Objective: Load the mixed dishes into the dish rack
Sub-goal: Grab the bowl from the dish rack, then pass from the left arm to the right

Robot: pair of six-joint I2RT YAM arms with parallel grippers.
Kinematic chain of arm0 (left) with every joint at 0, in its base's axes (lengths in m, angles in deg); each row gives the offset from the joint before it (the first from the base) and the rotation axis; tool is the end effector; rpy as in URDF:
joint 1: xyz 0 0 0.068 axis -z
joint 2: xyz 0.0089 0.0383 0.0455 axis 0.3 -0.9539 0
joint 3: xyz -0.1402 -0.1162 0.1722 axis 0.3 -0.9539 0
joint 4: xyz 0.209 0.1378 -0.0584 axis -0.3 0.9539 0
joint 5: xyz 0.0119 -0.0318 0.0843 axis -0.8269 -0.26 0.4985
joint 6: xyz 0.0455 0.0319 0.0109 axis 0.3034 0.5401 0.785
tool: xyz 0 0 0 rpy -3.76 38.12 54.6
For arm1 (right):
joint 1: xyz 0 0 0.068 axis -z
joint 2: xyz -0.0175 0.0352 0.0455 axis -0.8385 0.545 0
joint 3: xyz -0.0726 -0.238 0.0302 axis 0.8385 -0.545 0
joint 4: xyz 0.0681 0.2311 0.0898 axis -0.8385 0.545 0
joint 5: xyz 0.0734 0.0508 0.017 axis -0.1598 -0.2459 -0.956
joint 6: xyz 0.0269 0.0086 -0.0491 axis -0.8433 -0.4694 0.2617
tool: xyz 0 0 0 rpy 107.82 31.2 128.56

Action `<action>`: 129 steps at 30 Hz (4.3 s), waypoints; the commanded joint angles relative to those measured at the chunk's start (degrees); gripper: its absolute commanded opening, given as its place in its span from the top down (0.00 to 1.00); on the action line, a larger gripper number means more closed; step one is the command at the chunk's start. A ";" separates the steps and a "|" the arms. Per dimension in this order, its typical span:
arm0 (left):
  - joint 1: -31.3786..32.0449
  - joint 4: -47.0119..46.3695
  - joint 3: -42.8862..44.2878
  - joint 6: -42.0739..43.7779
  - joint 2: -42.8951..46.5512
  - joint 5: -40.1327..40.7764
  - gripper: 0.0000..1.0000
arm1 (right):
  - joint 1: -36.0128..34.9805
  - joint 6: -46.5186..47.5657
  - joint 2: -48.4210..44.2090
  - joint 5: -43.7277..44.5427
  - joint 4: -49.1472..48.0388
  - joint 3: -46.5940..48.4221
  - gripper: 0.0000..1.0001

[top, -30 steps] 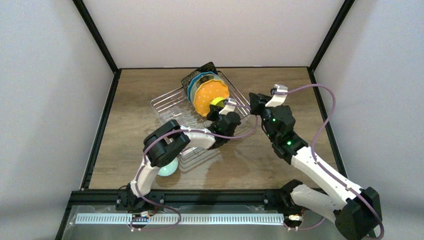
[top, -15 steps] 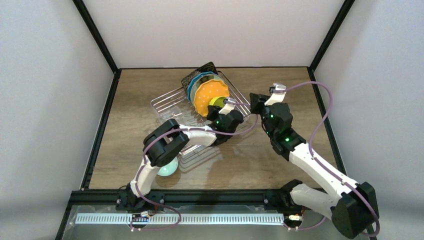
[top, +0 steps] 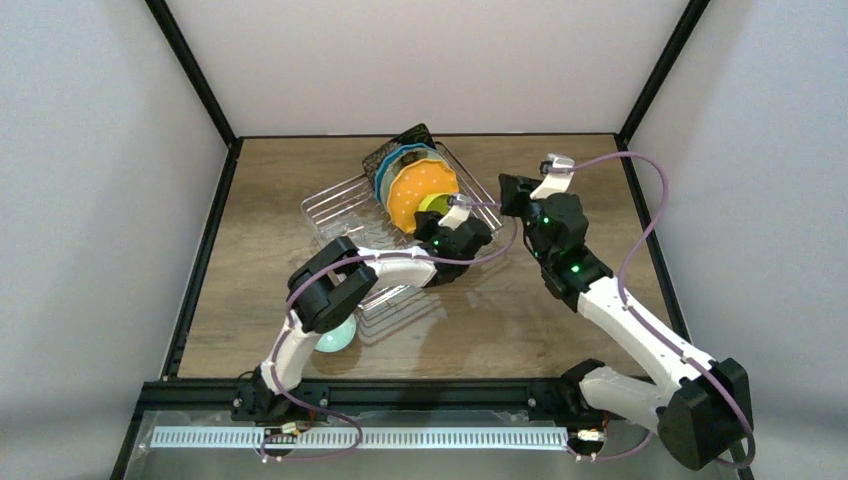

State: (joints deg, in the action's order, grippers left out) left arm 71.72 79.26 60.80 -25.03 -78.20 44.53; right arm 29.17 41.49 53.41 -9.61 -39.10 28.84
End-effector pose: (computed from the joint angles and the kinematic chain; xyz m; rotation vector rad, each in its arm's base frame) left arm 0.2852 -0.3329 0.1337 0.3564 1.8093 0.7533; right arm 0.2360 0.1112 0.3042 0.1791 1.6221 0.4543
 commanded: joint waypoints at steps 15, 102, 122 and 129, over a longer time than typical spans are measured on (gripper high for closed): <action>-1.04 18.71 8.20 -6.47 -6.98 -2.81 0.65 | 1.03 1.60 0.41 -1.01 0.75 4.57 0.23; -15.41 44.40 10.27 -53.38 27.99 -63.94 0.97 | 0.14 3.31 8.77 -6.39 35.21 25.76 0.23; -15.51 43.47 8.94 -52.85 29.48 -69.54 0.97 | -6.45 0.79 19.60 -8.67 49.34 35.11 0.25; -15.79 43.46 8.48 -52.34 30.21 -71.48 0.97 | -6.85 0.52 21.70 -5.97 51.41 34.89 0.25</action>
State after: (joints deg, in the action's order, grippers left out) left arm 56.26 124.00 70.03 -77.88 -50.59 -24.65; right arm 22.59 42.50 74.02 -17.72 9.72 62.67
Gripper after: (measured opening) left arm 0.056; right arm 0.756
